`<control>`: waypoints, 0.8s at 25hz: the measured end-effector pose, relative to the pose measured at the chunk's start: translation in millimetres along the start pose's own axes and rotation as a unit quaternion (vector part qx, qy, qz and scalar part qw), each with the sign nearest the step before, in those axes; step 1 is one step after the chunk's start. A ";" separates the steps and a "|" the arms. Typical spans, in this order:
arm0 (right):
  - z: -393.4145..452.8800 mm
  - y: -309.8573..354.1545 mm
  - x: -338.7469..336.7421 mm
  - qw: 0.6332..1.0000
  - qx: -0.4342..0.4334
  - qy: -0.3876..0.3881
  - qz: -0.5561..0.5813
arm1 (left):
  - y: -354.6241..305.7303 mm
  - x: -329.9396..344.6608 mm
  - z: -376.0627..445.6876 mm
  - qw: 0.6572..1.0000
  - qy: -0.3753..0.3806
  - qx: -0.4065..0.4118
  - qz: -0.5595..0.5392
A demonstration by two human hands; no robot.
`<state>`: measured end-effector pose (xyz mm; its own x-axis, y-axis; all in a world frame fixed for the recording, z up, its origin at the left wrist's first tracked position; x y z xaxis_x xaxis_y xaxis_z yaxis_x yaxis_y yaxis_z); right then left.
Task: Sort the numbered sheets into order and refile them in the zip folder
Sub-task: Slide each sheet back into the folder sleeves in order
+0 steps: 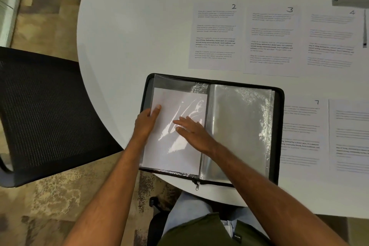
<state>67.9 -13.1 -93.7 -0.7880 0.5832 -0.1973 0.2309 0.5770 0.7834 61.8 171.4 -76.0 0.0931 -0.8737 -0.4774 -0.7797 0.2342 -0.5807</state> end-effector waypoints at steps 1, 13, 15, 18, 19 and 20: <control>-0.5 -2.5 -5.2 1.000 -0.011 -0.006 -0.005 | 5.4 -4.8 5.9 0.999 -0.033 0.011 0.036; -38.3 -57.6 -134.4 0.962 -0.079 -0.221 -0.142 | 8.6 -0.5 4.3 0.954 -0.202 0.033 0.221; -46.6 -70.3 -154.6 0.957 -0.059 -0.246 -0.140 | -5.4 10.2 -0.5 0.931 -0.226 0.067 0.279; -59.6 -84.5 -178.4 0.954 -0.032 -0.278 -0.110 | -25.1 46.1 -1.2 0.923 -0.168 0.131 0.319; -62.9 -88.0 -184.8 0.953 -0.026 -0.285 -0.100 | -32.8 59.8 -1.7 0.923 -0.143 0.147 0.325; -64.8 -90.2 -190.1 0.953 -0.022 -0.289 -0.090 | -40.8 70.6 -2.3 0.922 -0.129 0.160 0.328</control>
<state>159.9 -213.0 -88.7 -0.3635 0.7021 -0.6123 0.0880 0.6802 0.7277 98.9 99.2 -84.4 -0.1580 -0.3784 -0.9121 -0.5011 0.8266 -0.2561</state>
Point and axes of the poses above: each hand's wrist, its own z-axis towards the middle knuckle, its own x-axis out of the palm, y = z × x, the point moved 10 cm from there along z, towards the middle knuckle
